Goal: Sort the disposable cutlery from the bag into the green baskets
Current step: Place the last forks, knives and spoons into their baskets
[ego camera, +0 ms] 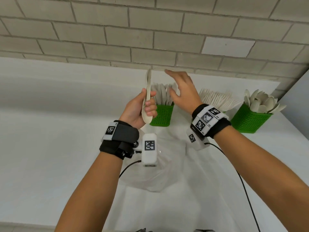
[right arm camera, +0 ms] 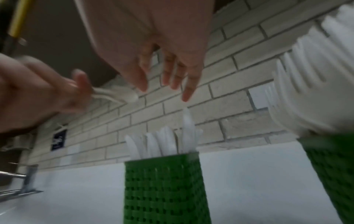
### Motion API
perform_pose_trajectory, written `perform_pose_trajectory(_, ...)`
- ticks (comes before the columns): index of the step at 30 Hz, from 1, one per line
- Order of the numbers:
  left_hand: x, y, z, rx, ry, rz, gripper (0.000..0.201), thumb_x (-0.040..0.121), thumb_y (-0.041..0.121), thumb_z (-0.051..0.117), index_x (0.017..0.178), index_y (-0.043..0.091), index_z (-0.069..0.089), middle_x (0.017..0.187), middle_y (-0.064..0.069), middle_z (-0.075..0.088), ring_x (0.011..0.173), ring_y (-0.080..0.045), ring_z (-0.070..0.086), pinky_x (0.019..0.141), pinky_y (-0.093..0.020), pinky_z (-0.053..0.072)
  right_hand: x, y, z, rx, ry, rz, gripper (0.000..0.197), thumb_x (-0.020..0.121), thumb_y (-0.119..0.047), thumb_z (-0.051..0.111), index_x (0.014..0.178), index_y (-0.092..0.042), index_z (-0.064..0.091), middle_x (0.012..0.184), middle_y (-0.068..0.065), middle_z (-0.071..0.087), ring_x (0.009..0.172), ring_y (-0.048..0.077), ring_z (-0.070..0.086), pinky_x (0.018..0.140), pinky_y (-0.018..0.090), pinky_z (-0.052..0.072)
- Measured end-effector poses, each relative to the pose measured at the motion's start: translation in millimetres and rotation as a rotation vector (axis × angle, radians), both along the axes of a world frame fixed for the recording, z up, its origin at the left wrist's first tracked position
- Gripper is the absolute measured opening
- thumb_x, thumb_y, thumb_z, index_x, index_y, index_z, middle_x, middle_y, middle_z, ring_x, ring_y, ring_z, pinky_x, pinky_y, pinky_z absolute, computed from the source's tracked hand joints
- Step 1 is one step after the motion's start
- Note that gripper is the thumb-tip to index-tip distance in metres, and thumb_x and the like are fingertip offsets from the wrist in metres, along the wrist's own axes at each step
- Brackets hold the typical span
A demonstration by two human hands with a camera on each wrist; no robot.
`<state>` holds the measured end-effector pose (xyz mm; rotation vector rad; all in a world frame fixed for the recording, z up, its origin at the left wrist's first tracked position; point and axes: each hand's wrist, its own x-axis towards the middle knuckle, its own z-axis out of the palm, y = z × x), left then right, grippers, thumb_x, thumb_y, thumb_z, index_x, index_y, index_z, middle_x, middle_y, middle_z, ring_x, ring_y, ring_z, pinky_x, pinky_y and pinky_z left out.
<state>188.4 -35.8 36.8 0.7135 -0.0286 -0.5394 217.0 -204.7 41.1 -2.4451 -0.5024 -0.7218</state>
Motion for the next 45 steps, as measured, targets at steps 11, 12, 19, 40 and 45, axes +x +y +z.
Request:
perform_pose_trajectory(11,-26,-42,22,-0.099,0.079,-0.006,0.032,0.101,0.017,0.029,0.093,0.001,0.055,0.068,-0.008,0.065,0.061,-0.017,0.066,0.061,-0.023,0.056,-49,-31,4,-0.391,-0.356,0.367,0.045,0.077,-0.002,0.059,0.113,-0.028,0.058,0.114,0.014,0.062,0.109,0.030,0.051,0.076,0.044,0.048)
perform_pose_trajectory(12,-30,-48,23,-0.107,0.081,-0.017,0.032,0.101,0.015,0.028,0.095,0.000,0.055,0.073,-0.010,0.065,0.065,-0.018,0.067,0.064,-0.022,0.055,-53,-35,6,-0.412,-0.353,0.375,0.042,0.075,-0.001,0.058,0.109,-0.026,0.057,0.114,0.013,0.063,0.111,0.030,0.050,0.077,0.043,0.048)
perform_pose_trajectory(19,-50,-92,28,-0.020,-0.011,-0.046,0.021,0.096,0.010,0.034,0.108,0.003,0.051,0.093,-0.002,0.053,0.077,-0.010,0.058,0.067,-0.021,0.056,-85,-88,19,-0.317,-0.334,0.401,0.027,0.084,-0.005,0.057,0.104,-0.017,0.071,0.115,-0.001,0.068,0.111,0.017,0.059,0.094,0.039,0.041)
perform_pose_trajectory(40,-99,-330,-16,1.050,-1.069,0.133,0.023,0.100,0.011,0.034,0.113,-0.002,0.046,0.091,-0.005,0.049,0.077,-0.013,0.047,0.062,-0.015,0.033,-135,-257,14,1.018,0.455,-0.019,0.032,0.096,-0.036,0.048,0.104,-0.009,0.063,0.098,0.013,0.070,0.095,0.024,0.067,0.087,0.032,0.053)
perform_pose_trajectory(45,-85,-350,-26,1.106,-1.231,0.138,0.037,0.097,0.004,0.035,0.132,-0.009,0.034,0.127,-0.023,0.042,0.118,-0.028,0.042,0.102,-0.024,0.031,-124,-266,9,1.094,0.437,-0.084,0.015,0.098,-0.026,0.046,0.088,-0.015,0.044,0.073,-0.001,0.056,0.078,0.014,0.059,0.083,0.032,0.051)
